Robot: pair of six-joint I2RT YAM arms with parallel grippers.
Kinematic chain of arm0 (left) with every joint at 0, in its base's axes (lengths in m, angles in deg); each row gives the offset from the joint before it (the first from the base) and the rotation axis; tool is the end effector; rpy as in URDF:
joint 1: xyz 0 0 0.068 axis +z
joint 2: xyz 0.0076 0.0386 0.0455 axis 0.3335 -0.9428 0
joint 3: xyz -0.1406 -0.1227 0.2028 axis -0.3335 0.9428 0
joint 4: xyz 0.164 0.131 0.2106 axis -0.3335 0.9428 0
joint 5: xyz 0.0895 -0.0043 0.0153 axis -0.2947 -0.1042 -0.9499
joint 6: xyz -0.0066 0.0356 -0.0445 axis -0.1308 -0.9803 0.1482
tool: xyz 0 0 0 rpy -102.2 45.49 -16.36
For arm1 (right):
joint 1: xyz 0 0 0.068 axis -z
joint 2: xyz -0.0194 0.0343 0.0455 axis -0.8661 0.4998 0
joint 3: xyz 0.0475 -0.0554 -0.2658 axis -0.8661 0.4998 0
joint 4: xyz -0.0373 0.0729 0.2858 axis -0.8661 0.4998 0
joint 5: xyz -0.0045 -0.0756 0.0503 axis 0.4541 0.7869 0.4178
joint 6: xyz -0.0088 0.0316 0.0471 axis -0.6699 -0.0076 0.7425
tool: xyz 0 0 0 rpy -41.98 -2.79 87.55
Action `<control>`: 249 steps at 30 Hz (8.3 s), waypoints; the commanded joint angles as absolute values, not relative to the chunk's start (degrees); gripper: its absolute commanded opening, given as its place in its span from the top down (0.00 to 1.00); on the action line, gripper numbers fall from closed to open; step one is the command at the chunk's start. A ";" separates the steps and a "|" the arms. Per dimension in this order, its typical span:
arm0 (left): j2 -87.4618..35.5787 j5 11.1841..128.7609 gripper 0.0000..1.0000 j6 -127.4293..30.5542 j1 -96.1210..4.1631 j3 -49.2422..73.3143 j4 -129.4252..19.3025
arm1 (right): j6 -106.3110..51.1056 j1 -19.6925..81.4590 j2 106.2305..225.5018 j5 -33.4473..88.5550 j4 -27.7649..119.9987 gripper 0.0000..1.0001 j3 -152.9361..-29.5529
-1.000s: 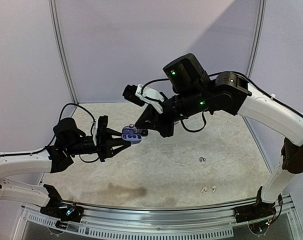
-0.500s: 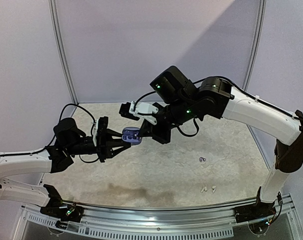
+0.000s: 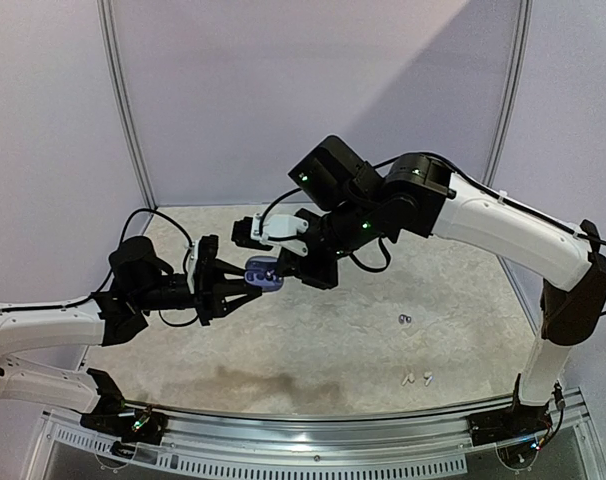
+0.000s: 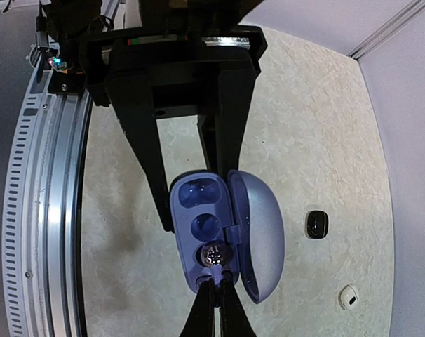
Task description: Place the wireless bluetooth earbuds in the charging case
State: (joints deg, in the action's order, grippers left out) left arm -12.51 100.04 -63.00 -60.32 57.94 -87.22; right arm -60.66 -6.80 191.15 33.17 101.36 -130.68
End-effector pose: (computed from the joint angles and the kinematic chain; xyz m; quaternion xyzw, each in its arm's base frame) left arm 0.1842 -0.1926 0.2300 0.4650 0.5419 -0.4362 0.5475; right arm 0.1734 0.4084 0.3877 -0.6799 0.6356 0.1421 0.3370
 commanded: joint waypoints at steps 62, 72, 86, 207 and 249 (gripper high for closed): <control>-8.58 97.23 1.00 -59.28 -60.00 57.24 -80.91 | -69.58 31.71 198.57 24.82 105.82 0.61 -102.26; -9.63 97.42 1.00 -59.48 -59.73 57.39 -81.65 | -73.69 32.04 198.46 29.28 101.56 0.66 -94.19; -9.55 97.70 1.00 -59.93 -59.73 57.31 -80.90 | -73.42 34.92 196.92 20.45 106.07 0.63 -98.92; -7.58 97.97 1.00 -65.29 -60.20 59.63 -78.36 | -37.78 22.92 203.87 24.56 95.47 0.63 -104.19; -5.80 96.60 1.00 -64.76 -60.62 61.53 -79.61 | 15.35 11.30 198.31 43.53 100.53 0.75 -98.09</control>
State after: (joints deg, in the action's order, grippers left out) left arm -6.28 97.00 -64.55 -60.23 60.74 -78.80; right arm 15.08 11.06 196.51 43.99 102.12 -98.48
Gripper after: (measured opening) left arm 0.275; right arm 0.252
